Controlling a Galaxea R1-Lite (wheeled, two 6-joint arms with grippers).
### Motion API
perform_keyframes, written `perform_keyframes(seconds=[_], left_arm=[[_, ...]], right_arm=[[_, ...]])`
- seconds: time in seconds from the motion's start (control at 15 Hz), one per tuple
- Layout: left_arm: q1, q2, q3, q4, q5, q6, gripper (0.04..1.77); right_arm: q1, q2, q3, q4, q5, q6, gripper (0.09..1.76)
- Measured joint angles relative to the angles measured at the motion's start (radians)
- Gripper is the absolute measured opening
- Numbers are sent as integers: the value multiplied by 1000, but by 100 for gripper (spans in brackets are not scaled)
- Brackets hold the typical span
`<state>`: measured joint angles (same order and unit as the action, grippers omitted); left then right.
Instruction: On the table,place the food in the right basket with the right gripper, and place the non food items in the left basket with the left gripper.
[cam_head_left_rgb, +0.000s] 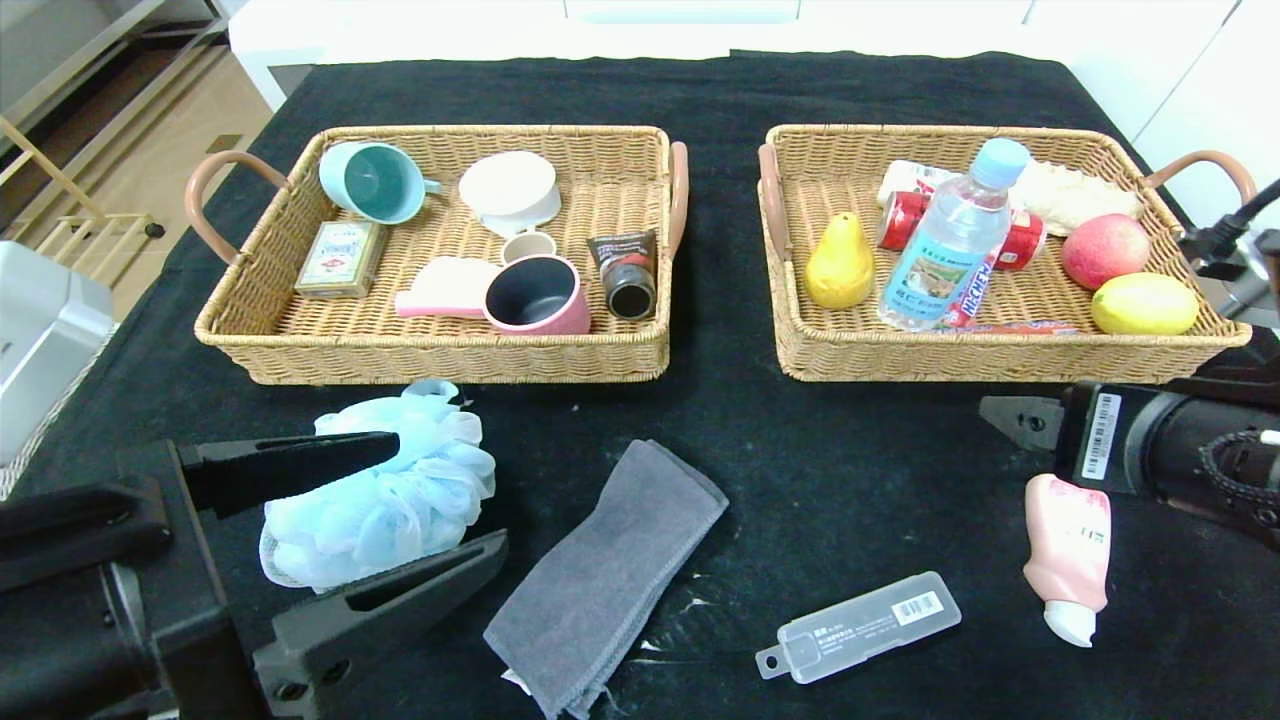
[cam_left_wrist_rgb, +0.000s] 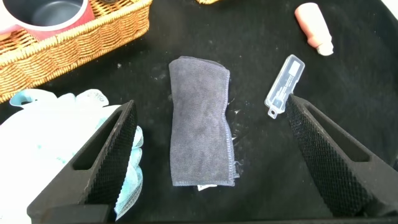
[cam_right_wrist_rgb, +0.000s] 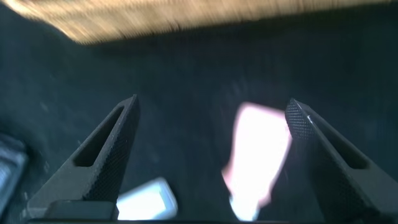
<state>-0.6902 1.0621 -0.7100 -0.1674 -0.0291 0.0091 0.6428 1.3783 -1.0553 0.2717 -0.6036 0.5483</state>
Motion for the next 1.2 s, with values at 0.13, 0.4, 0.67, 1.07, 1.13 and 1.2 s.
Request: perform_keyframes(seconds=[0.13, 0.4, 0.67, 1.07, 1.13, 1.2], left_arm=[[0, 0, 1, 0, 0, 0, 172], [-1, 2, 3, 1, 0, 0, 172], [-1, 4, 7, 1, 0, 0, 172], [-1, 6, 7, 0, 0, 0, 172], [-1, 7, 7, 0, 0, 0, 172], [-1, 9, 7, 1, 0, 0, 172]], right_arm=[[-46, -11, -10, 90, 88, 66, 170], [-134, -17, -16, 190, 227, 110, 170], [-186, 12, -11, 208, 264, 121, 170], [-263, 82, -8, 203, 347, 137, 171], [-275, 94, -8, 201, 349, 137, 171], [-282, 105, -8, 200, 349, 137, 171]])
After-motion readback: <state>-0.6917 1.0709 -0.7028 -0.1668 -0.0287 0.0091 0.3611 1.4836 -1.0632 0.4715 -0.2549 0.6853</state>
